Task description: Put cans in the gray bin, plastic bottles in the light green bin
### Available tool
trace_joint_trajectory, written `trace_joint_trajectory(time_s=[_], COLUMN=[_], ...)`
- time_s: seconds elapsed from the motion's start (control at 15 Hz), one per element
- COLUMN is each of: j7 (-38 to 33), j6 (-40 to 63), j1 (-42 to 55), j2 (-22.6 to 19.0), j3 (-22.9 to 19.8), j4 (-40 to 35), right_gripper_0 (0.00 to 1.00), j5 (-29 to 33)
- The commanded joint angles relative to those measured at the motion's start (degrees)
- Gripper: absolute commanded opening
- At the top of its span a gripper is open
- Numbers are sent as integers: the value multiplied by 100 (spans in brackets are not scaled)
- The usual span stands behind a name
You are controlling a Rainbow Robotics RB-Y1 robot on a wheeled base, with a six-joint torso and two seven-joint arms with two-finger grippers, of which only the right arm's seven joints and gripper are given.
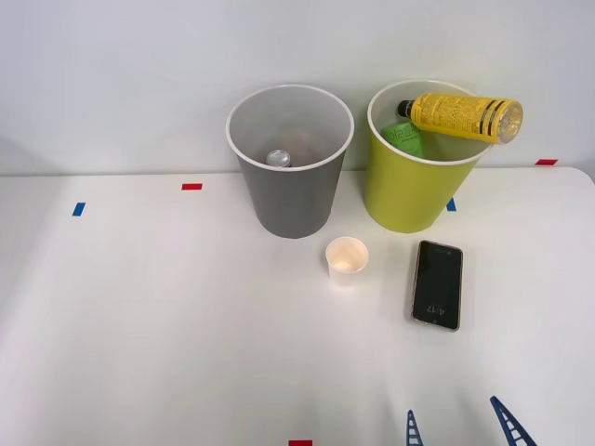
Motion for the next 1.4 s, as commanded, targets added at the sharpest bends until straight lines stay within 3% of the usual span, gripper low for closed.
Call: trace_joint_trajectory(time_s=[0.07,1.4], j7=[0,0], j6=[0,0], j1=[0,0], j2=[0,0], j3=[0,0], j4=[0,0], right_gripper_0=[100,100], j5=[0,0])
